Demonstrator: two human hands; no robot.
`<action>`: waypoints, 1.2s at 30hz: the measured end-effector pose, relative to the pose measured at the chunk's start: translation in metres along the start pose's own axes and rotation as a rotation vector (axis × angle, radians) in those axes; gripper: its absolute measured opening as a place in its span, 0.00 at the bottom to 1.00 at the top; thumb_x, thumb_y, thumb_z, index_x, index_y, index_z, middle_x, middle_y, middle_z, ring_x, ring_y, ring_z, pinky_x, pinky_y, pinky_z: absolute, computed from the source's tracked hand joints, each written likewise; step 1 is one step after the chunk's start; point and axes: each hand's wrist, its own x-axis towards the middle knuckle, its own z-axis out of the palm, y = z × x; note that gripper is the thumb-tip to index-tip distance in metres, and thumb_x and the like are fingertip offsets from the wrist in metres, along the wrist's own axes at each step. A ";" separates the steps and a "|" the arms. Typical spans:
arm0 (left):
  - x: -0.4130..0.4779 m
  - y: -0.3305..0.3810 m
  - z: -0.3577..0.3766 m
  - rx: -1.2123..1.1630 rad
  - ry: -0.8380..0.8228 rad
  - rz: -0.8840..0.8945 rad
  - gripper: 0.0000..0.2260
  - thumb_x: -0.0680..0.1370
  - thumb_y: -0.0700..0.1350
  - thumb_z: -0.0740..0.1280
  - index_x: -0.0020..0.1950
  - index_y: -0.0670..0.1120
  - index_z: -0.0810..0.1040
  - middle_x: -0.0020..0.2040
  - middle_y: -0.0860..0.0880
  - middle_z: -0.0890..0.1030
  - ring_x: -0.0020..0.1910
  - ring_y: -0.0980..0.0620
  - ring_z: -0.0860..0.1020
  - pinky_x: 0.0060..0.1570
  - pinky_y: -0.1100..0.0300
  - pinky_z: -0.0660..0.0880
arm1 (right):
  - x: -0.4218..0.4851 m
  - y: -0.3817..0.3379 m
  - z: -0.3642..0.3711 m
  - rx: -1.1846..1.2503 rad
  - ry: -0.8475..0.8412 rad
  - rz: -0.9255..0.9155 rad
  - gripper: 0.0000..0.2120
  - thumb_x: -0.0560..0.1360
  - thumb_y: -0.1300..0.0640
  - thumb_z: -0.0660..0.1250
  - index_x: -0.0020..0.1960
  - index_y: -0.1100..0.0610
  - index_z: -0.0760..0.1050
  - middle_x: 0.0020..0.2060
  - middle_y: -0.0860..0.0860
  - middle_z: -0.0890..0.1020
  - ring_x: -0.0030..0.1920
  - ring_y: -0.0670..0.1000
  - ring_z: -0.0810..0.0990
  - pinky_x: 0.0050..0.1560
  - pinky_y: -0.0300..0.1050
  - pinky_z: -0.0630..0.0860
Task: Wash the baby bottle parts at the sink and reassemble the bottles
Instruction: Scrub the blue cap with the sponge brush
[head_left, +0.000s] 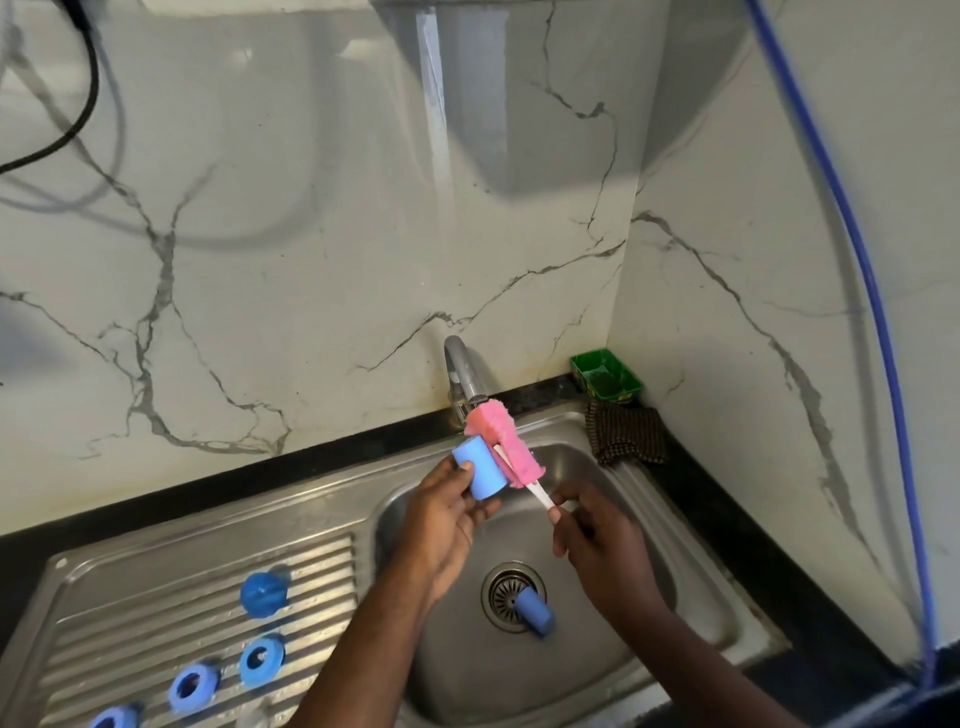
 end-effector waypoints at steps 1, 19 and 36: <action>-0.001 0.000 0.002 -0.004 -0.012 -0.005 0.11 0.81 0.44 0.62 0.62 0.43 0.77 0.55 0.42 0.83 0.52 0.45 0.81 0.50 0.50 0.76 | -0.002 -0.001 0.001 0.005 0.004 -0.005 0.08 0.79 0.59 0.67 0.49 0.46 0.75 0.30 0.48 0.80 0.28 0.43 0.75 0.31 0.31 0.67; 0.010 -0.006 -0.007 0.028 -0.014 0.055 0.11 0.84 0.40 0.57 0.59 0.41 0.77 0.51 0.46 0.84 0.48 0.53 0.83 0.47 0.60 0.81 | 0.002 -0.006 0.003 -0.045 -0.004 -0.055 0.05 0.79 0.59 0.68 0.50 0.49 0.76 0.29 0.47 0.80 0.29 0.43 0.77 0.31 0.30 0.68; 0.010 0.001 0.000 -0.020 -0.043 0.049 0.10 0.83 0.39 0.59 0.61 0.43 0.77 0.59 0.42 0.82 0.58 0.46 0.81 0.48 0.56 0.83 | 0.006 0.000 0.002 -0.113 0.037 -0.061 0.05 0.79 0.60 0.67 0.49 0.50 0.76 0.30 0.45 0.80 0.32 0.44 0.78 0.32 0.28 0.68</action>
